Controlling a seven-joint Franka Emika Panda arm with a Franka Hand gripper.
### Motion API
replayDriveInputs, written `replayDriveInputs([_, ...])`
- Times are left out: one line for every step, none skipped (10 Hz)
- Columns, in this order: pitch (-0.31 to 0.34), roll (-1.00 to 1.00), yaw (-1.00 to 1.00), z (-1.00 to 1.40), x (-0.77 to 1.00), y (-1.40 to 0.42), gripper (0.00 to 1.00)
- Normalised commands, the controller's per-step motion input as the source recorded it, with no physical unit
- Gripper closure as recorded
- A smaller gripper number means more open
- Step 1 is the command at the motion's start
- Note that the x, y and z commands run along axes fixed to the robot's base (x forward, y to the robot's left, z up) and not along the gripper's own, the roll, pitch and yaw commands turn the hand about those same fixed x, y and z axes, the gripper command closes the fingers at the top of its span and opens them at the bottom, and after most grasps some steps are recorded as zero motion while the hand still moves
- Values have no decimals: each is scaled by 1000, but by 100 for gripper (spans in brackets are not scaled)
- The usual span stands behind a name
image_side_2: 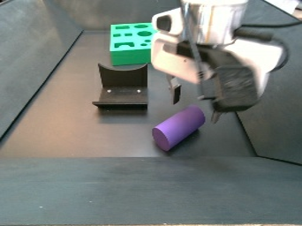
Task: Pick up the round object. Move up. Place the round object on the fixture. Regrasp the round object. Move to above the board. Insert the round object.
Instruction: Pick up the round object.
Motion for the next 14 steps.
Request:
replayDriveInputs([-103,0,-686,-891,149,137,0])
replayDriveInputs([-107,0,-686,-914,123,143,0])
replayDriveInputs([-76,0,-600,-974,86,223,0])
replayDriveInputs([-56,17,-329,-1000,14,106,0])
replayDriveInputs([-63,84,-57,-646,0,0,0])
replayDriveInputs([-63,-29,-11,0,-40,46,0])
replayDriveInputs([31,17,0,0,14,0,0])
replayDriveInputs([0,0,0,0,0,0,0])
replayDriveInputs([0,0,0,0,0,0,100])
replayDriveInputs([0,0,0,0,0,0,100])
replayDriveInputs([0,0,0,0,0,0,100])
replayDriveInputs([0,0,0,0,0,0,100])
replayDriveInputs([0,0,0,0,0,0,100])
replayDriveInputs([0,0,0,0,0,0,100])
